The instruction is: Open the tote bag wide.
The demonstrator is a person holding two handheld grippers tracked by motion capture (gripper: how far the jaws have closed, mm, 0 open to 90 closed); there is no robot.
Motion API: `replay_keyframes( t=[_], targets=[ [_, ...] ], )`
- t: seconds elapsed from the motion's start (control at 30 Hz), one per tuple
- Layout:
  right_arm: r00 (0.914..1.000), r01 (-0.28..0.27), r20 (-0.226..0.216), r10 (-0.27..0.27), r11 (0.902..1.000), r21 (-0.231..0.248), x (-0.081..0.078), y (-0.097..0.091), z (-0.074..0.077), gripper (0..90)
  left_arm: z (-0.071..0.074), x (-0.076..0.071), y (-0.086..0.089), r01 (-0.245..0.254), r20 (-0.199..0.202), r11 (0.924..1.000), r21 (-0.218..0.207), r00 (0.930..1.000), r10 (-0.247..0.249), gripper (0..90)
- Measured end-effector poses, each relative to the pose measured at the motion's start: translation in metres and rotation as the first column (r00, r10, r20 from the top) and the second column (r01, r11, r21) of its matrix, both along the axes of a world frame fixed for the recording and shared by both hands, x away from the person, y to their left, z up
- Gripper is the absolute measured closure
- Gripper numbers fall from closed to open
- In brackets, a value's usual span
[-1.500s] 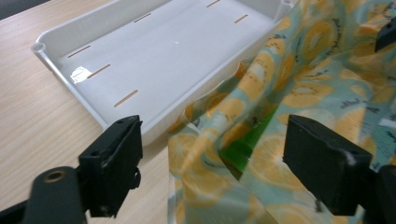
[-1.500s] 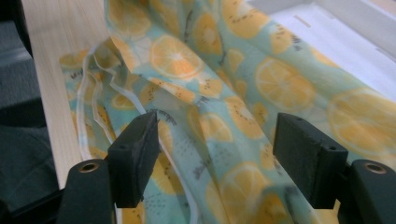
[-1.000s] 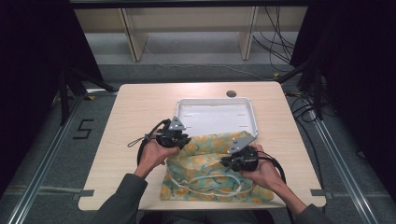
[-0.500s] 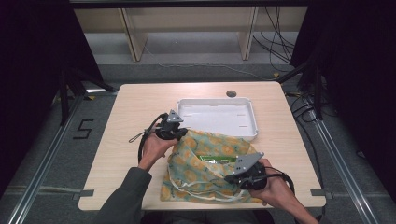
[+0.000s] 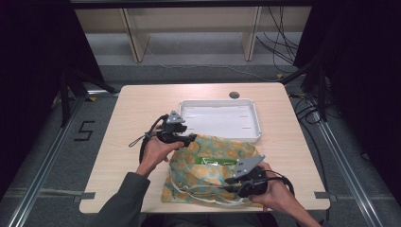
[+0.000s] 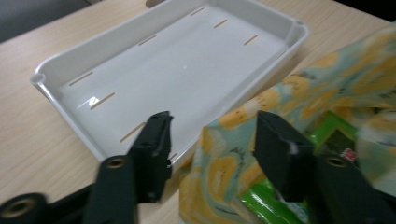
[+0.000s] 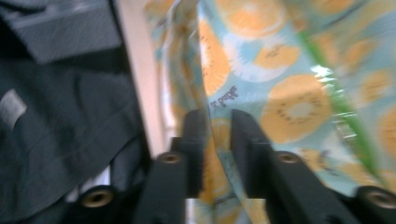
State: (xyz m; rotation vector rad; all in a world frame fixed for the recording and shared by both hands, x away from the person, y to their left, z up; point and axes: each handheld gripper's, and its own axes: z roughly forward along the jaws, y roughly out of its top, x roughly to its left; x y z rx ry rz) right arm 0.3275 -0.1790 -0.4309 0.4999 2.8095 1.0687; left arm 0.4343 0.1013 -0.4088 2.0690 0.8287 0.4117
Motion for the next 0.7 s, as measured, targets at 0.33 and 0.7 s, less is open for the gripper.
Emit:
replay_keyframes(
  t=[0.33, 0.7],
  targets=[
    [0.978, 0.173, 0.084, -0.191, 0.9674, 0.185, 0.031, -0.032, 0.046, 42.5, 0.007, -0.079, -0.008, 0.168, -0.006, 0.9848, -0.044, 0.9857, -0.169, 30.2],
    [0.9423, 0.323, 0.072, -0.327, 0.9443, 0.064, 0.096, -0.035, 0.032, 44.5, -0.038, -0.101, -0.032, 0.32, 0.022, 0.9421, 0.101, 0.946, -0.324, 28.2]
  ],
)
